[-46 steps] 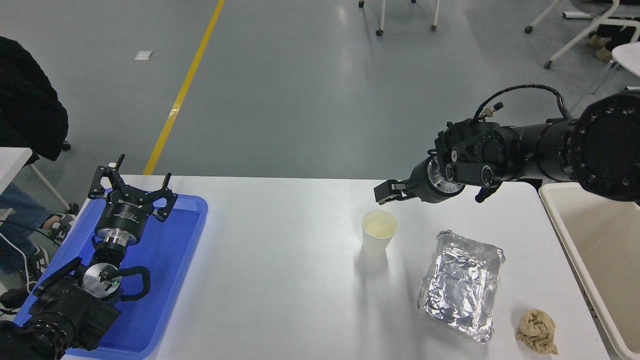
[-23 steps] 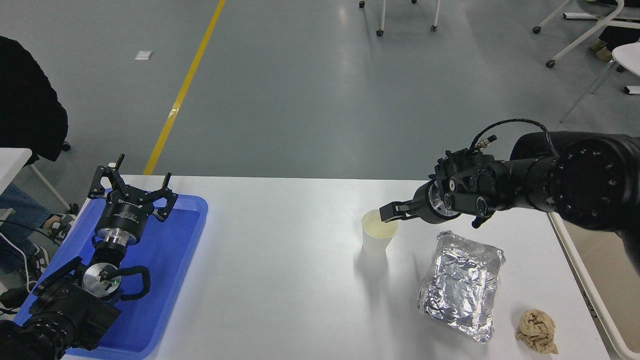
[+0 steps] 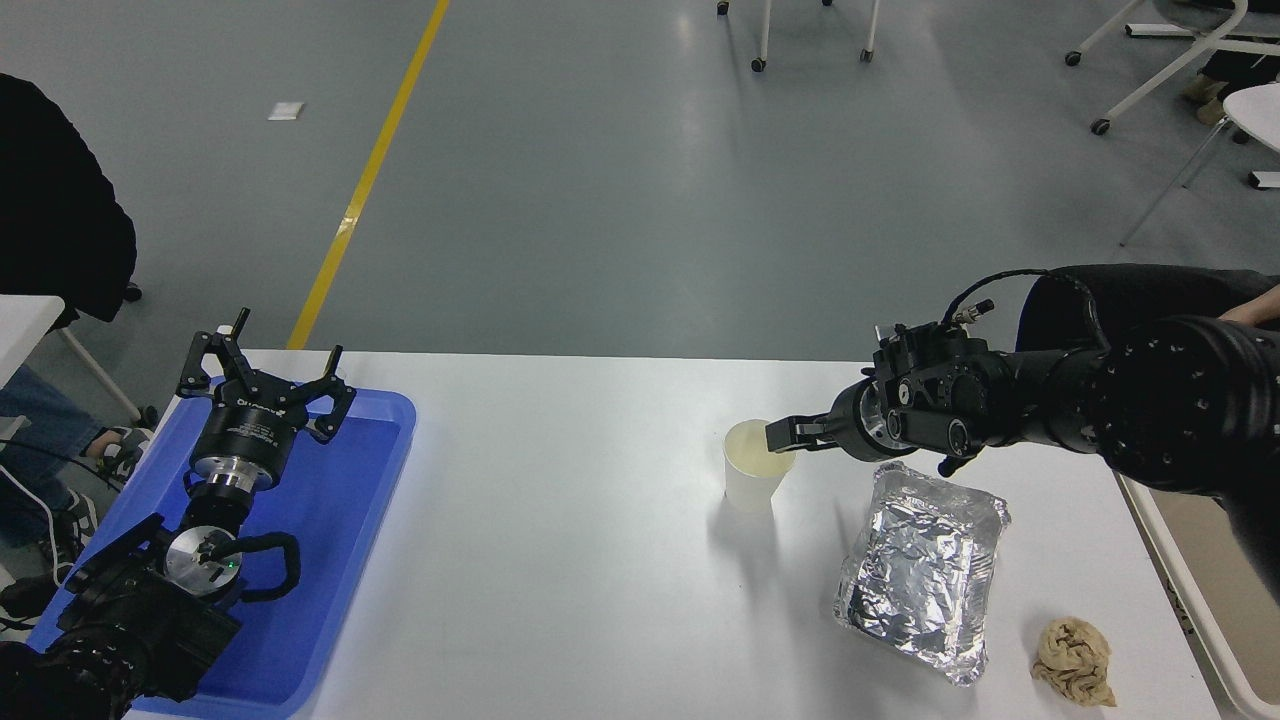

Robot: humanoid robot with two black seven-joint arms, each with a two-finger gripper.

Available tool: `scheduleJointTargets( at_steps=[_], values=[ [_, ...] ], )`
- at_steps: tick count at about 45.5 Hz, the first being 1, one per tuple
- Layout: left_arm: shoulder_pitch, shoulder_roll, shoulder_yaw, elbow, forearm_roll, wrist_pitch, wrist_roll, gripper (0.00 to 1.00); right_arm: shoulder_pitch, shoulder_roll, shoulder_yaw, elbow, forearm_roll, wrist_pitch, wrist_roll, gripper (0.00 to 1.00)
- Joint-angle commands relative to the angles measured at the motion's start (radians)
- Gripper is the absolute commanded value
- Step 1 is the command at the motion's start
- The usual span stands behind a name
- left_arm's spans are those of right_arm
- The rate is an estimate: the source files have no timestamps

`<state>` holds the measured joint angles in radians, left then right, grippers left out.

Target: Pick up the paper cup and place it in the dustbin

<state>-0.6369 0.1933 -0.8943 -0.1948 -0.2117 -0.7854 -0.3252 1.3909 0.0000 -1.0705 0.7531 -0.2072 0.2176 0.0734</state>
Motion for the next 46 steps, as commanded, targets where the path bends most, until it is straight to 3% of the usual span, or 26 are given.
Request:
scheduleJointTargets(
  at_steps=[1,11,16,21,27,37,46],
  values=[
    [0.000,0.000,0.000,0.000,0.000,0.000,0.000,1.00,-0.023,0.000,0.017,-0.017,0.011,-0.001,-0.004,0.89],
    [0.000,0.000,0.000,0.000,0.000,0.000,0.000,1.00,-0.035,0.000,0.040,-0.018,0.012,-0.003,-0.004,0.76],
    [0.000,0.000,0.000,0.000,0.000,0.000,0.000,1.00,-0.038,0.000,0.046,-0.018,0.012,-0.001,0.000,0.54],
    [-0.001,0.000,0.000,0.000,0.000,0.000,0.000,1.00,-0.040,0.000,0.047,-0.020,0.015,-0.003,0.006,0.25],
    [-0.001,0.000,0.000,0.000,0.000,0.000,0.000,1.00,-0.036,0.000,0.047,-0.020,0.018,0.000,0.008,0.00],
    [-0.001,0.000,0.000,0.000,0.000,0.000,0.000,1.00,0.019,0.000,0.037,0.009,0.020,0.025,0.017,0.00],
    [-0.001,0.000,0.000,0.000,0.000,0.000,0.000,1.00,0.219,0.000,0.021,0.178,0.020,0.085,0.028,0.00]
  ],
)
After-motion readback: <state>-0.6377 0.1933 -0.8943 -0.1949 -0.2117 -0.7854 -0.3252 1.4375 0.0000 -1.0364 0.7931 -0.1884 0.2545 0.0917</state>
